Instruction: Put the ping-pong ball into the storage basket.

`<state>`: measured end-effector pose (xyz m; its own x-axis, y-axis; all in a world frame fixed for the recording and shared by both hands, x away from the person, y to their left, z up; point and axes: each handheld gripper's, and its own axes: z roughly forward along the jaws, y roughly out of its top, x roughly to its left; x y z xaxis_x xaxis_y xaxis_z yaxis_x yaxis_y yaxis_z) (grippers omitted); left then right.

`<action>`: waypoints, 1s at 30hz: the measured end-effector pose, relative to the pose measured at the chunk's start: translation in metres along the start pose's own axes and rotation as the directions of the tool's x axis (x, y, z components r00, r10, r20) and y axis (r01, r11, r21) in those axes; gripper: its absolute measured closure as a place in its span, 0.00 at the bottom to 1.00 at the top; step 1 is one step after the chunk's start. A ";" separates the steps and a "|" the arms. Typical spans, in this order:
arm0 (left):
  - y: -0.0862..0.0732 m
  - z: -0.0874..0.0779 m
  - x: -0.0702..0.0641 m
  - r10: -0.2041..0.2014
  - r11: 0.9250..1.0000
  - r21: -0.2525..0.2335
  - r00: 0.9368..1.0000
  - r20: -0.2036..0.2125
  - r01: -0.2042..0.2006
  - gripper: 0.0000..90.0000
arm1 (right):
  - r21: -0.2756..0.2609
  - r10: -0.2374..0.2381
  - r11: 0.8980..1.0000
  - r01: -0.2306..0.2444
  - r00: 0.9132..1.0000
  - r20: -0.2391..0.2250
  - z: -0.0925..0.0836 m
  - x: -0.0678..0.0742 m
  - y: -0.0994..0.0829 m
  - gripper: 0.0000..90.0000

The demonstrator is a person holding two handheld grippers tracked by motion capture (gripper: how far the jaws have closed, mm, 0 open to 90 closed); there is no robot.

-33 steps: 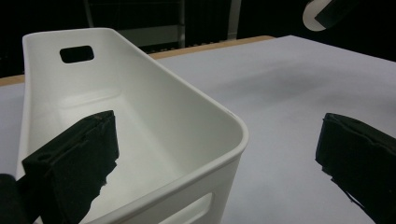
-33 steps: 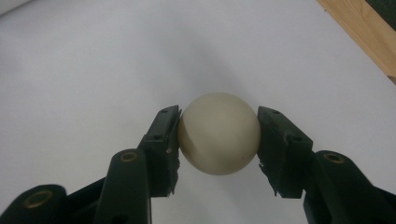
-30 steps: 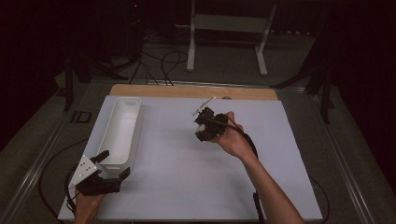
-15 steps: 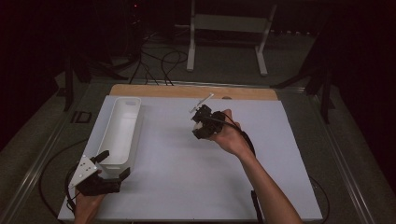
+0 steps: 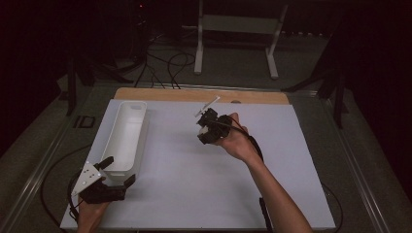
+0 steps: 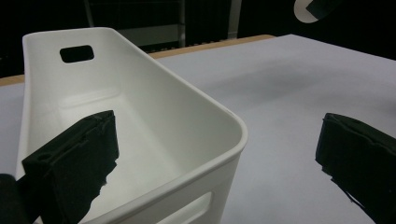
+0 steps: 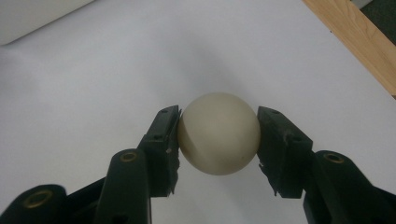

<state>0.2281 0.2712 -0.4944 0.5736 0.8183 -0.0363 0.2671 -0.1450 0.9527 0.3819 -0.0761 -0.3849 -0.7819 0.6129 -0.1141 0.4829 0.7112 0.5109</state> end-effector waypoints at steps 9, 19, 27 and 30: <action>0.000 0.000 0.000 -0.001 1.000 0.000 1.000 0.000 0.001 0.00 | -0.010 -0.006 1.000 0.006 1.000 -0.003 -0.002 0.003 0.006 0.56; 0.000 0.000 0.000 -0.001 1.000 0.000 1.000 0.000 0.001 0.00 | -0.016 -0.009 1.000 0.009 1.000 -0.009 -0.004 0.006 0.012 0.56; 0.000 0.000 0.000 0.001 1.000 0.001 1.000 0.000 -0.001 0.00 | -0.023 -0.020 1.000 0.020 1.000 -0.012 -0.003 0.009 0.016 0.56; 0.000 0.000 0.000 0.000 1.000 0.000 1.000 0.000 0.000 0.00 | -0.023 -0.024 0.999 0.024 1.000 -0.016 -0.003 0.010 0.017 0.56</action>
<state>0.2279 0.2714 -0.4942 0.5734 0.8185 -0.0362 0.2669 -0.1448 0.9528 0.3812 -0.0588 -0.3741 -0.7996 0.5899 -0.1125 0.4552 0.7176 0.5271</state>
